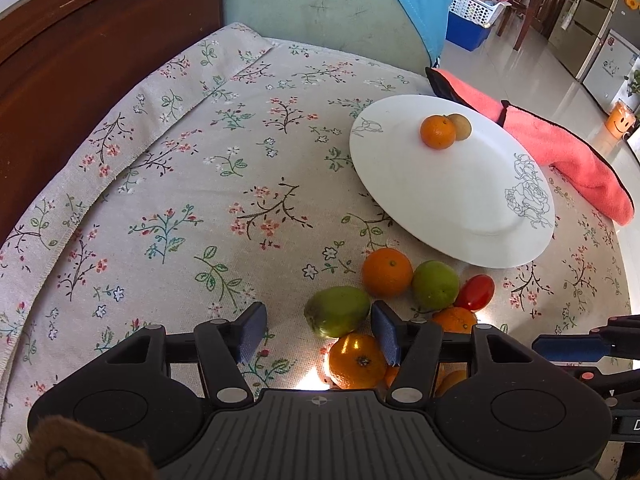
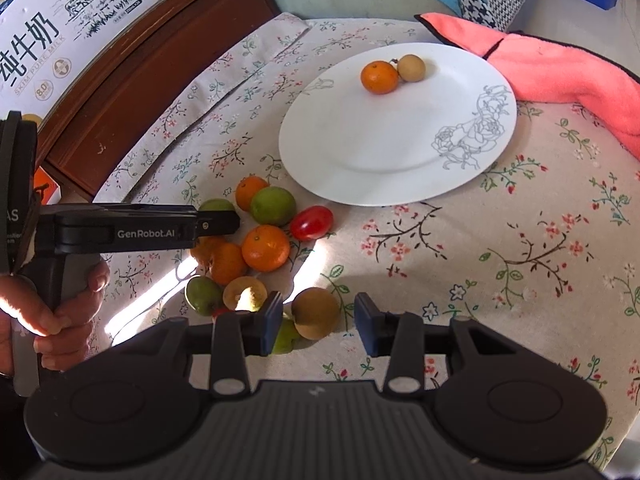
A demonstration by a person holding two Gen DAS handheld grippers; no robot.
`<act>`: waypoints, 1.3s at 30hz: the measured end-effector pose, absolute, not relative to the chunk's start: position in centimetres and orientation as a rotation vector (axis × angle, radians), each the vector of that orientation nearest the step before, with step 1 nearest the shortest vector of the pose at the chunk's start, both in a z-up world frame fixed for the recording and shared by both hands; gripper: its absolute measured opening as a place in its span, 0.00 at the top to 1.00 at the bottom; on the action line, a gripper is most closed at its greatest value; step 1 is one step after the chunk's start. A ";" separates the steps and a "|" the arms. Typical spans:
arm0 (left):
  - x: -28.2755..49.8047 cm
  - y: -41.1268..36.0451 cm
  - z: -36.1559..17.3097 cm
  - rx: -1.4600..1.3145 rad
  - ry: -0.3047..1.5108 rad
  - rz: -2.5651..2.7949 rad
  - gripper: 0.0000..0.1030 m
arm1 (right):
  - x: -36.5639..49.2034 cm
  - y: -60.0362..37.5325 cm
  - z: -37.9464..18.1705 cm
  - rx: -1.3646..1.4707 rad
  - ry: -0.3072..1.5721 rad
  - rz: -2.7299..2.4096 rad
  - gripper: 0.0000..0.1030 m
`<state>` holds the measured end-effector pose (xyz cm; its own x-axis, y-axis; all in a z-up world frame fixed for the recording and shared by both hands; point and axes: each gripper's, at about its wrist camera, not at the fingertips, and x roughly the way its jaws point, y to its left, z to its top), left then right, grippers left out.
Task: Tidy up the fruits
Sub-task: 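Grasp a green lime with the left tool while the right tool grasps another brown kiwi, then set the lime on the plate with left tool while right tool sets the kiwi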
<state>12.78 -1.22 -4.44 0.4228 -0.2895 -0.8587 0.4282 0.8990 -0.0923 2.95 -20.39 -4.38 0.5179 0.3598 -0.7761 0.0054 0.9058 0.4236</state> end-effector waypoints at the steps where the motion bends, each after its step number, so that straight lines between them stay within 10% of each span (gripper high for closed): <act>1: 12.7 -1.2 -4.4 0.151 1.040 -0.458 0.47 | 3.0 -20.4 -4.4 0.398 1.010 0.218 0.60; 9: 12.4 -1.3 -4.2 0.141 1.029 -0.493 0.68 | 2.9 -20.4 -4.3 0.417 1.015 0.231 0.70; 39: 13.4 -2.2 -0.3 0.066 0.915 -0.517 0.68 | 4.3 -23.8 -0.5 0.551 0.853 0.149 0.74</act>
